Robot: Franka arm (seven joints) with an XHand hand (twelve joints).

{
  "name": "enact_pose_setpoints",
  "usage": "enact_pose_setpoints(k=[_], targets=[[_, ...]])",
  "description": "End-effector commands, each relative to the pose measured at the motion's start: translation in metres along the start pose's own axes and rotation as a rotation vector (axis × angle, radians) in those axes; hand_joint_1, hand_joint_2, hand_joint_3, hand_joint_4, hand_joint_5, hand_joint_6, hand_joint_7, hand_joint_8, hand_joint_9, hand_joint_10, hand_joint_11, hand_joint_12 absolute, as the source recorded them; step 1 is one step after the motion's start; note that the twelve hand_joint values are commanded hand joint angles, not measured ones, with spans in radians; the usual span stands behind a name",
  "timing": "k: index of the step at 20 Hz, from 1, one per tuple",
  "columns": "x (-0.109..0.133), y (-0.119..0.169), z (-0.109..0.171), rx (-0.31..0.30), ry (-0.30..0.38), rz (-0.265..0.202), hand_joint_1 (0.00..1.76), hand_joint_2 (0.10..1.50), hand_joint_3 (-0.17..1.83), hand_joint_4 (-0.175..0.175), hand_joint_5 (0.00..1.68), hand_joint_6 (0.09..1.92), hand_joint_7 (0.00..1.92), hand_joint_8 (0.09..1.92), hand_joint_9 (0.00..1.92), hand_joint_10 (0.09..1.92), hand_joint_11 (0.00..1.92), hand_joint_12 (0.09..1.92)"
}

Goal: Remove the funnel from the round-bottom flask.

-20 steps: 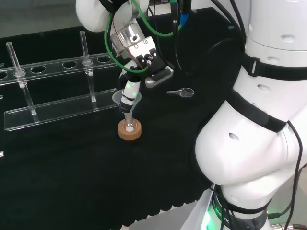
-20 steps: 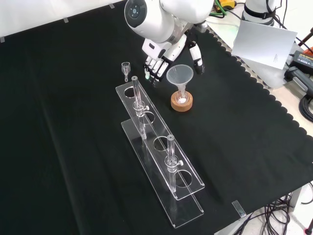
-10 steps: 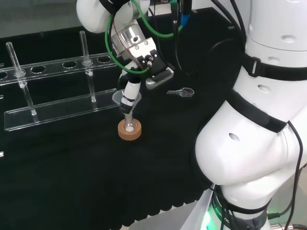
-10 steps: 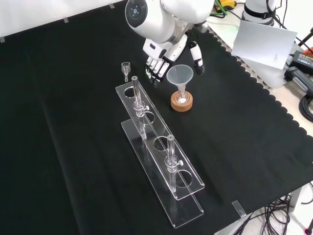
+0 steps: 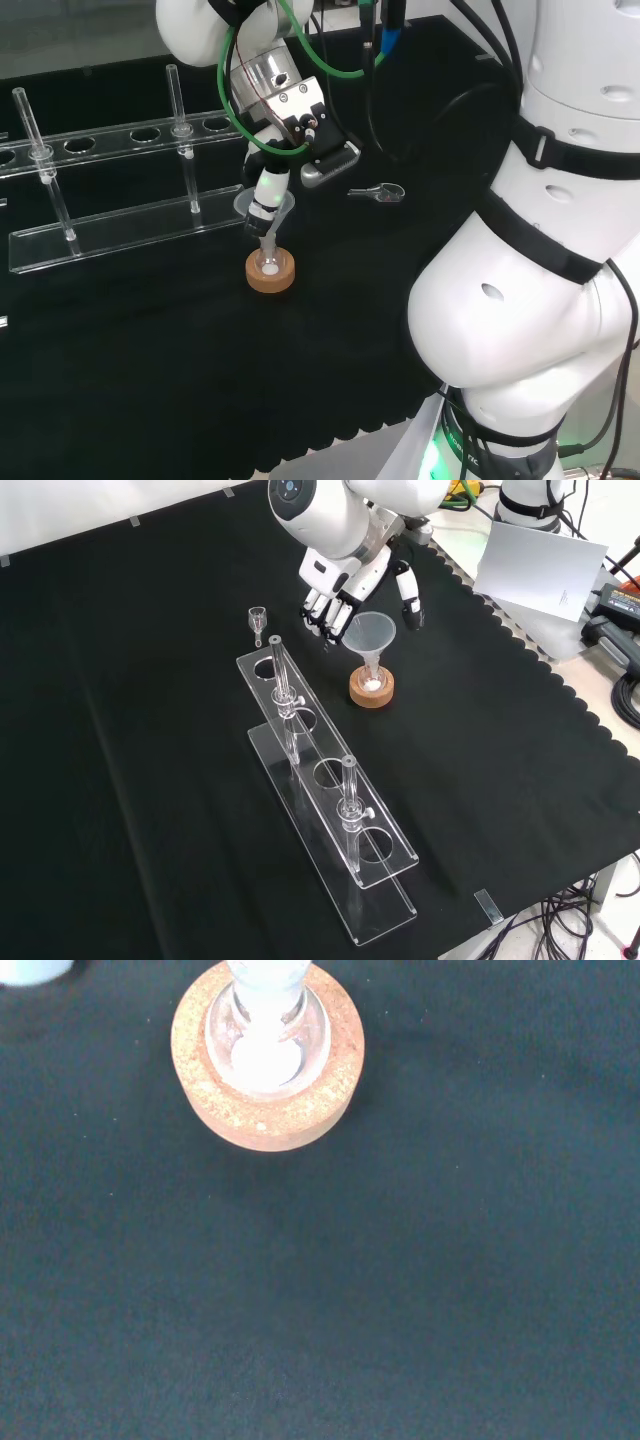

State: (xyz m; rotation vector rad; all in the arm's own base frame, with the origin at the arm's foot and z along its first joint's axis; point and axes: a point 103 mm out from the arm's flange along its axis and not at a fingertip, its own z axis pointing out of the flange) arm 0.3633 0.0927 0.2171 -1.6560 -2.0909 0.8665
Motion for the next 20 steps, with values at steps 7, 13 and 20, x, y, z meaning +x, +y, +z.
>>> enact_pose_setpoints(k=[7, 13, 20], targets=[[0.0084, 0.0045, 0.0023, -0.010, 0.017, 0.019, 0.70, 0.65, 0.01, -0.038, 0.26, 0.09, 0.37, 0.59, 0.01, 0.96, 0.00, 0.84], [0.0104, 0.0018, 0.0032, 0.001, 0.008, 0.021, 0.71, 0.65, 0.02, -0.027, 0.32, 0.09, 0.41, 0.60, 0.02, 0.96, 0.00, 0.84], [0.0095, -0.0026, 0.0018, -0.003, 0.011, 0.027, 0.73, 0.66, 0.02, -0.027, 0.37, 0.09, 0.46, 0.56, 0.03, 0.95, 0.00, 0.84]])
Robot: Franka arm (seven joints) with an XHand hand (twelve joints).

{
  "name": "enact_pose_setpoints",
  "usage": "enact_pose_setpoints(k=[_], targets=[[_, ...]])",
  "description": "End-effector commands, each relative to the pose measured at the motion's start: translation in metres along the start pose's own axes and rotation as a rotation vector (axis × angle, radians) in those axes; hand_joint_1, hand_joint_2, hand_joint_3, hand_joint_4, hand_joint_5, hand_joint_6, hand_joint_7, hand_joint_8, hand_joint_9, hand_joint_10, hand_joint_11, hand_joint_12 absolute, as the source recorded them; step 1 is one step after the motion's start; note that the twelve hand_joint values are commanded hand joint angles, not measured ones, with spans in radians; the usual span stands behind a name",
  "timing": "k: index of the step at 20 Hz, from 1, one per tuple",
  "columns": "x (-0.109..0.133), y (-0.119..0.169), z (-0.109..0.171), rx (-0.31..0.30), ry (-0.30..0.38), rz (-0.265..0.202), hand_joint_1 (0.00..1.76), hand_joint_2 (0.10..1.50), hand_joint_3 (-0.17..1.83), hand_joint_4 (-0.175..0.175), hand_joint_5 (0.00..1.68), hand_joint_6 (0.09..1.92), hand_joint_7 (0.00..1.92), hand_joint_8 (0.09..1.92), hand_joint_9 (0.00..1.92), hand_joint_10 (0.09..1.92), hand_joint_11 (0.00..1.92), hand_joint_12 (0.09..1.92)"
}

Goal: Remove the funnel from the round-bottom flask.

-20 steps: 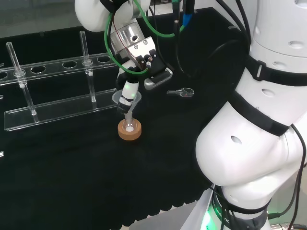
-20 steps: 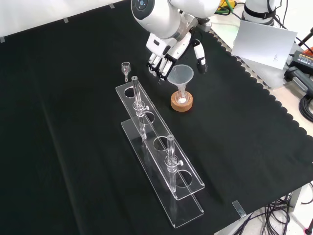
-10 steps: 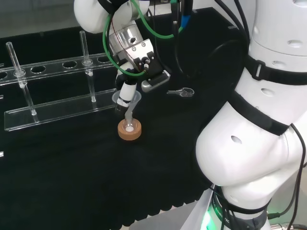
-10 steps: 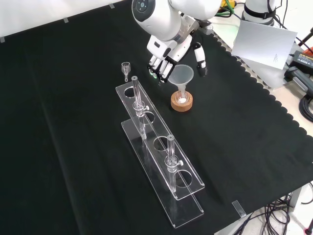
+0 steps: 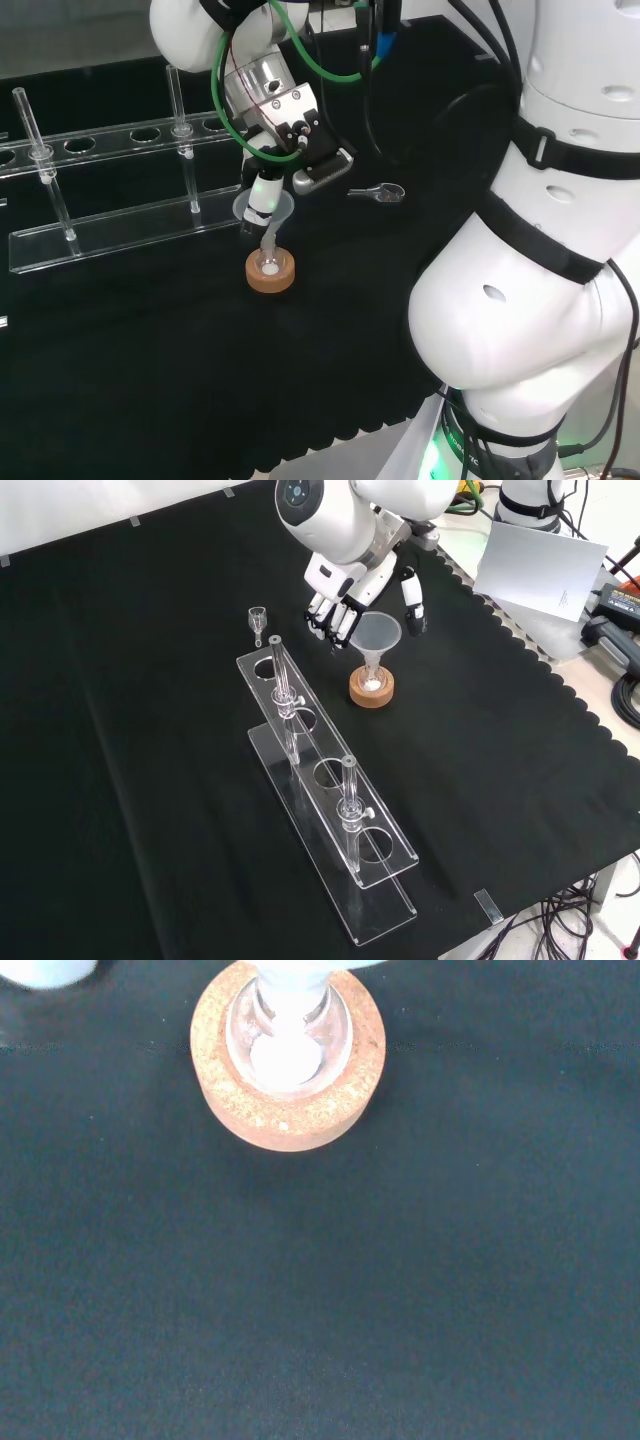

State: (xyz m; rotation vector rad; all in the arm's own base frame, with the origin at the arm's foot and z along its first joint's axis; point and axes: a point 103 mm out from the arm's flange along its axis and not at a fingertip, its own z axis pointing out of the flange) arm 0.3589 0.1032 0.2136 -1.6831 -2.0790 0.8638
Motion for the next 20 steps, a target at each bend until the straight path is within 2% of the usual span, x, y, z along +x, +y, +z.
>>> enact_pose_setpoints(k=[1, 8, 15, 20], targets=[[-0.004, -0.005, -0.002, 0.001, 0.004, 0.008, 0.72, 0.66, 0.02, -0.027, 0.36, 0.09, 0.44, 0.56, 0.03, 0.95, 0.00, 0.84], [-0.002, -0.011, -0.002, 0.036, -0.001, -0.009, 0.66, 0.65, 0.02, -0.039, 0.28, 0.09, 0.33, 0.54, 0.00, 0.89, 0.00, 0.72], [-0.004, -0.015, -0.003, 0.048, 0.008, -0.003, 0.49, 0.60, -0.01, -0.081, 0.04, 0.09, 0.07, 0.56, 0.00, 0.60, 0.00, 0.57], [-0.002, -0.019, -0.004, 0.052, 0.015, -0.006, 0.39, 0.55, -0.02, -0.107, 0.00, 0.09, 0.00, 0.49, 0.00, 0.43, 0.00, 0.54]])
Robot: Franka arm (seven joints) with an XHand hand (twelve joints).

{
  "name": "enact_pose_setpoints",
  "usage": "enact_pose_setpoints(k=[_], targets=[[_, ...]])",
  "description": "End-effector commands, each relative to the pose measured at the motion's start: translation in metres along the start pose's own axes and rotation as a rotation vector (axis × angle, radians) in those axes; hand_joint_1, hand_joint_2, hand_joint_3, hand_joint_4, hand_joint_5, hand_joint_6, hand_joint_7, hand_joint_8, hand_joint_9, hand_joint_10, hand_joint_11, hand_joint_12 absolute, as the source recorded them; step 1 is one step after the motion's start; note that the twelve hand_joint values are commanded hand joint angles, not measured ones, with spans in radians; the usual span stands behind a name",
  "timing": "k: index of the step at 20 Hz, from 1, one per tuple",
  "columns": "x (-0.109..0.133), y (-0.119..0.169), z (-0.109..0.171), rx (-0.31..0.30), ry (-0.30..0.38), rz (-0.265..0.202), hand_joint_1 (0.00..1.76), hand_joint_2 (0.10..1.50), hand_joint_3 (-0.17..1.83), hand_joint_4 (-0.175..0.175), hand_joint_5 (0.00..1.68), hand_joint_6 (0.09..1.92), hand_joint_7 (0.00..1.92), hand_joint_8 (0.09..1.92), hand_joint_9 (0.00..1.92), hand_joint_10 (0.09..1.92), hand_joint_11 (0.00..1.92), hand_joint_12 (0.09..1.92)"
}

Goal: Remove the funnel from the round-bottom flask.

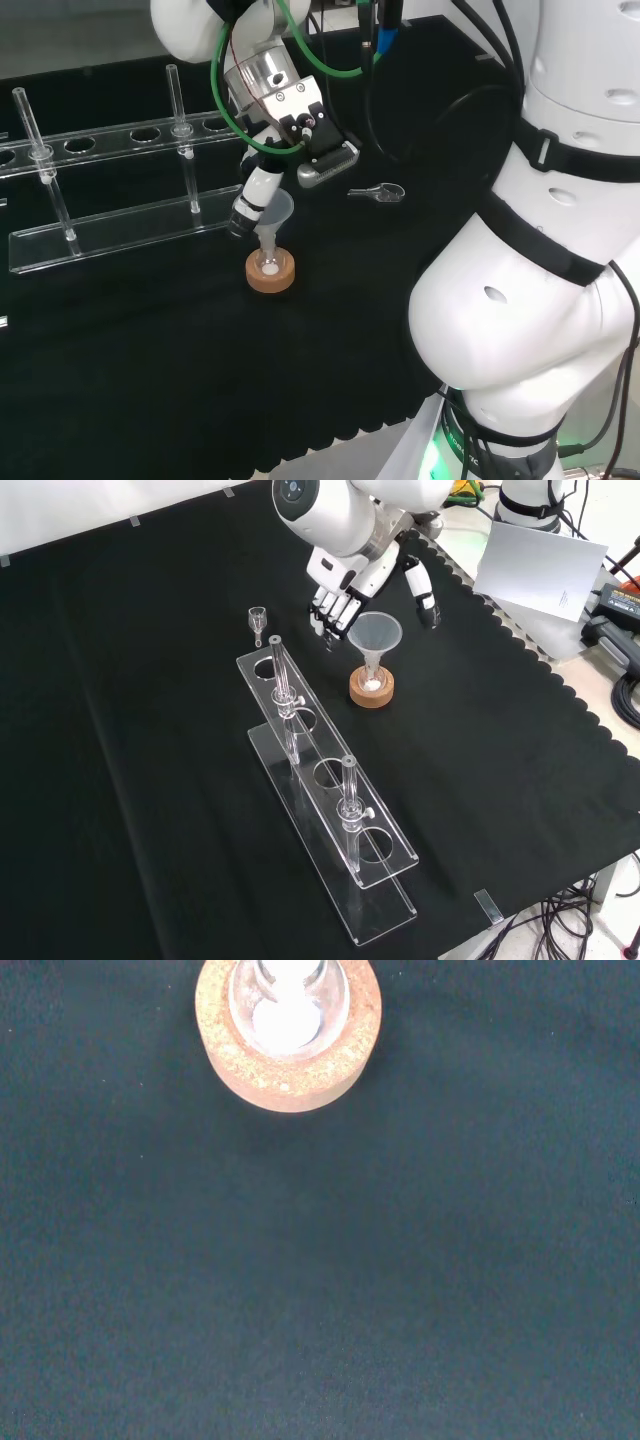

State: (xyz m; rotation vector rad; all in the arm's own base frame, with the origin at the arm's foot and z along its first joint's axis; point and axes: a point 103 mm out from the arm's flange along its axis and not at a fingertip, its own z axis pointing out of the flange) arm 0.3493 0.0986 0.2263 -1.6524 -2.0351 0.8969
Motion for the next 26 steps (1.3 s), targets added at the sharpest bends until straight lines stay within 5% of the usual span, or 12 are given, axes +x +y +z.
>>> enact_pose_setpoints(k=[1, 5, 11, 26], targets=[[0.003, -0.004, -0.002, -0.004, 0.003, -0.002, 0.39, 0.54, -0.02, -0.112, 0.00, 0.09, 0.00, 0.46, 0.00, 0.40, 0.00, 0.54], [0.006, -0.005, -0.001, -0.024, 0.003, 0.001, 0.44, 0.56, 0.00, -0.120, 0.00, 0.09, 0.00, 0.39, 0.00, 0.34, 0.00, 0.54], [0.010, -0.009, 0.007, -0.138, -0.031, 0.060, 0.49, 0.59, 0.01, -0.122, 0.00, 0.09, 0.00, 0.36, 0.00, 0.29, 0.00, 0.54], [0.006, 0.001, 0.023, -0.161, -0.054, 0.153, 0.51, 0.59, 0.01, -0.126, 0.00, 0.09, 0.00, 0.29, 0.00, 0.23, 0.00, 0.63]])
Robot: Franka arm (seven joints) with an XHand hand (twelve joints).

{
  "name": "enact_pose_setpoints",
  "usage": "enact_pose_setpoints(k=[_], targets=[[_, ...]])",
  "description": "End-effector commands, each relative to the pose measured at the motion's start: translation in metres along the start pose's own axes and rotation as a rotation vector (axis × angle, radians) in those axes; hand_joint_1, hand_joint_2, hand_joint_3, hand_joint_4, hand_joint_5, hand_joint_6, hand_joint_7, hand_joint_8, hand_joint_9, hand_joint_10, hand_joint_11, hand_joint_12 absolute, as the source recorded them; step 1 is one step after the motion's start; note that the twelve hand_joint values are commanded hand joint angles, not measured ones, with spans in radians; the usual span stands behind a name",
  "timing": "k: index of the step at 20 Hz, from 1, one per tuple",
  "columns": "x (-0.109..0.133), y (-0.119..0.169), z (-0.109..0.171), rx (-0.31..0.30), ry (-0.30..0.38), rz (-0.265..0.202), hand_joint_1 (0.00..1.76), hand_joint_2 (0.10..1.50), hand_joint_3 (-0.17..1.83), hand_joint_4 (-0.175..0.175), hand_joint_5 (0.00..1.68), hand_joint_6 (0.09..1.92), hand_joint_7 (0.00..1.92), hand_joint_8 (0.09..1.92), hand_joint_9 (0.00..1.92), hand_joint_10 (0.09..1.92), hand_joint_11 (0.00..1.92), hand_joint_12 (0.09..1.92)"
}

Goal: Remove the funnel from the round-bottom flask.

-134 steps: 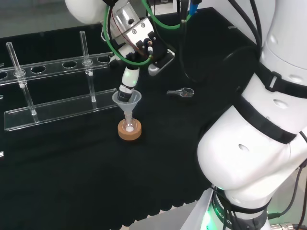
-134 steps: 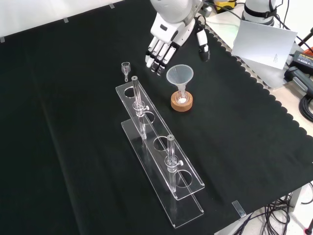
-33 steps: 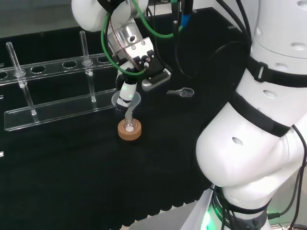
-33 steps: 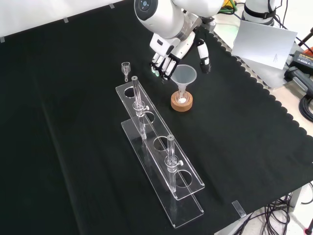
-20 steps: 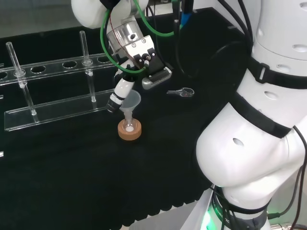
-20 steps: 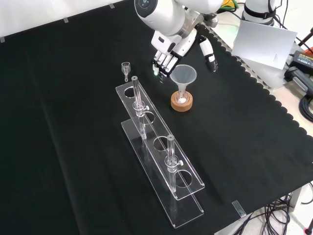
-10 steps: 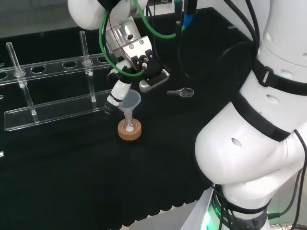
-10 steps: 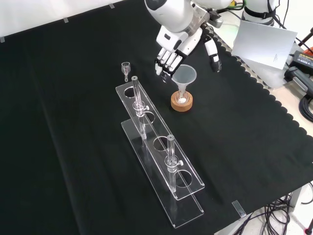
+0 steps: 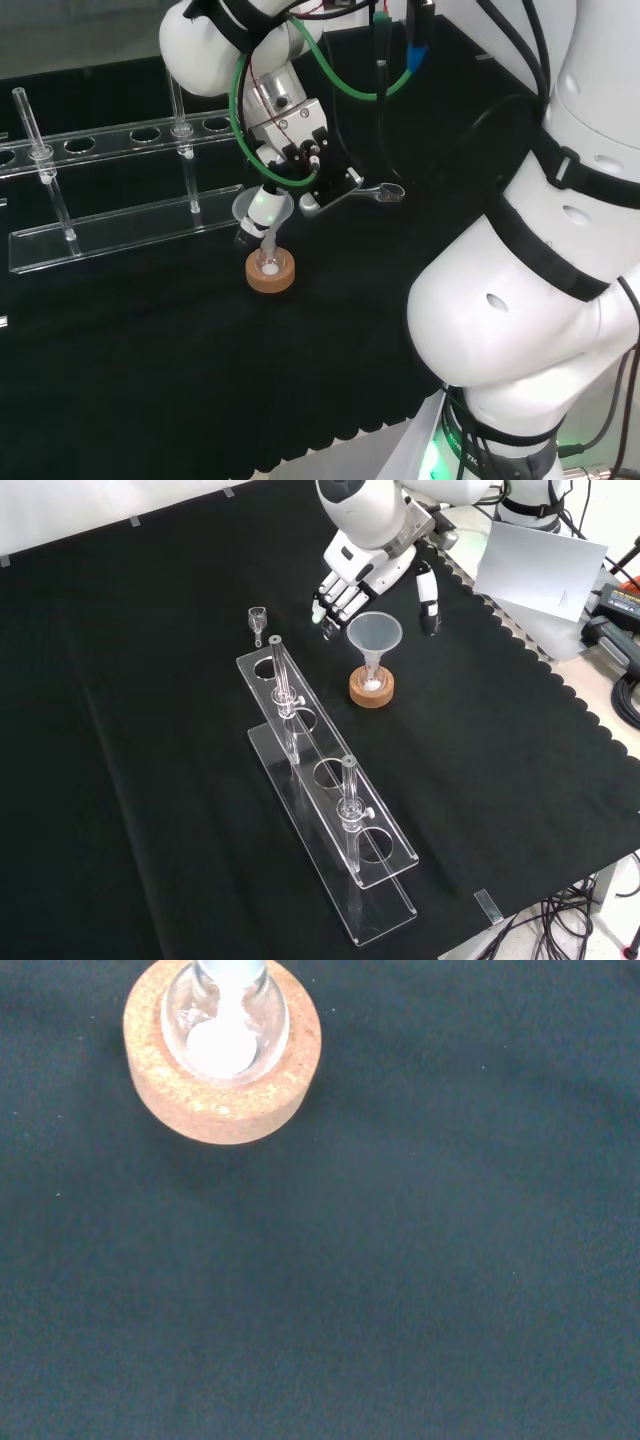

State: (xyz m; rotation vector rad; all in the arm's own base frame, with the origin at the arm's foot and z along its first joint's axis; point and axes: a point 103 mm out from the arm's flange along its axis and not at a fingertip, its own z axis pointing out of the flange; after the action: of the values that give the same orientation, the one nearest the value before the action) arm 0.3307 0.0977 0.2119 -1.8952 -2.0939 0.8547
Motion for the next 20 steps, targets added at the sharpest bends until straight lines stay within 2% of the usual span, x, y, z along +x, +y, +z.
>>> enact_pose_setpoints(k=[1, 13, 20], targets=[[0.002, 0.005, 0.001, -0.002, 0.001, 0.012, 0.52, 0.59, 0.01, -0.126, 0.00, 0.09, 0.00, 0.29, 0.00, 0.23, 0.00, 0.63], [0.002, 0.014, 0.000, 0.041, -0.005, -0.009, 0.52, 0.60, 0.01, -0.123, 0.00, 0.09, 0.00, 0.31, 0.00, 0.23, 0.00, 0.68], [0.000, 0.019, 0.007, 0.061, 0.002, -0.004, 0.52, 0.60, 0.01, -0.124, 0.00, 0.09, 0.00, 0.34, 0.00, 0.26, 0.00, 0.70]])
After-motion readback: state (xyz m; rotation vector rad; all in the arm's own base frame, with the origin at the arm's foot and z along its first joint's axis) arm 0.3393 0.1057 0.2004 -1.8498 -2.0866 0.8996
